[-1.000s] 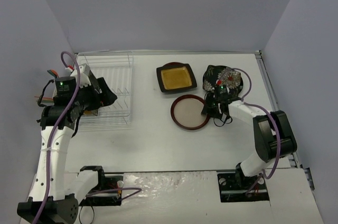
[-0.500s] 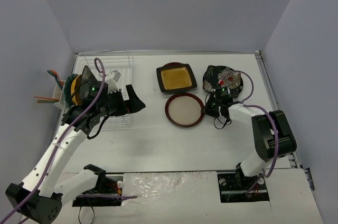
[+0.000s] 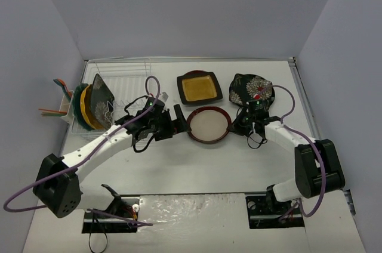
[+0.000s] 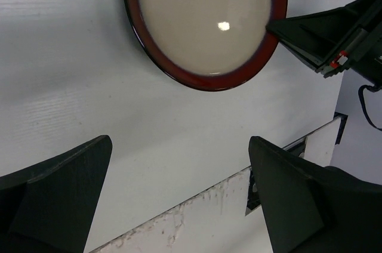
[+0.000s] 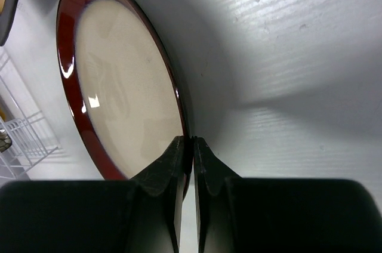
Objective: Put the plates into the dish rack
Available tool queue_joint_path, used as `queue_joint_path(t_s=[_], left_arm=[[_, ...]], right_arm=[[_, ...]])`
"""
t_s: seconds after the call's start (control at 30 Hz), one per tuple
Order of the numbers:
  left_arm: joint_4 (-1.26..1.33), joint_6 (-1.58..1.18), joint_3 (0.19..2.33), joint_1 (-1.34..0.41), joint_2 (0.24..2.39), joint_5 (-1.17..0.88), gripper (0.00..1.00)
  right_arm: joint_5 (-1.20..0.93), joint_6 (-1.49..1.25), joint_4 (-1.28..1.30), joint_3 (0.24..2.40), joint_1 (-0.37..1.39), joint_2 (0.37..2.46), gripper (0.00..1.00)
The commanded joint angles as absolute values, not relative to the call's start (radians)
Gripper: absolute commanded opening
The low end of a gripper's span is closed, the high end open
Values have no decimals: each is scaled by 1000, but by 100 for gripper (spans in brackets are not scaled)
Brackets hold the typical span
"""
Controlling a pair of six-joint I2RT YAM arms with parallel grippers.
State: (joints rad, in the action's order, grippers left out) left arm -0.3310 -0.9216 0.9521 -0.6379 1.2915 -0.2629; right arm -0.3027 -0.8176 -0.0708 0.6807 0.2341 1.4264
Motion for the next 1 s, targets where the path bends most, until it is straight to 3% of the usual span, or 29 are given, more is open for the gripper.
queue_joint_path(t_s=[0.0, 0.8, 0.97], left_arm=[[-208, -1047, 983, -669, 1358, -258, 97], [67, -1345, 992, -738, 1718, -244, 96], [129, -1389, 971, -745, 1755, -228, 91]], right_arm=[[-391, -934, -94, 690, 224, 1363, 0], [-498, -1042, -91, 588, 216, 1247, 0], [-514, -1046, -91, 569, 213, 1228, 0]])
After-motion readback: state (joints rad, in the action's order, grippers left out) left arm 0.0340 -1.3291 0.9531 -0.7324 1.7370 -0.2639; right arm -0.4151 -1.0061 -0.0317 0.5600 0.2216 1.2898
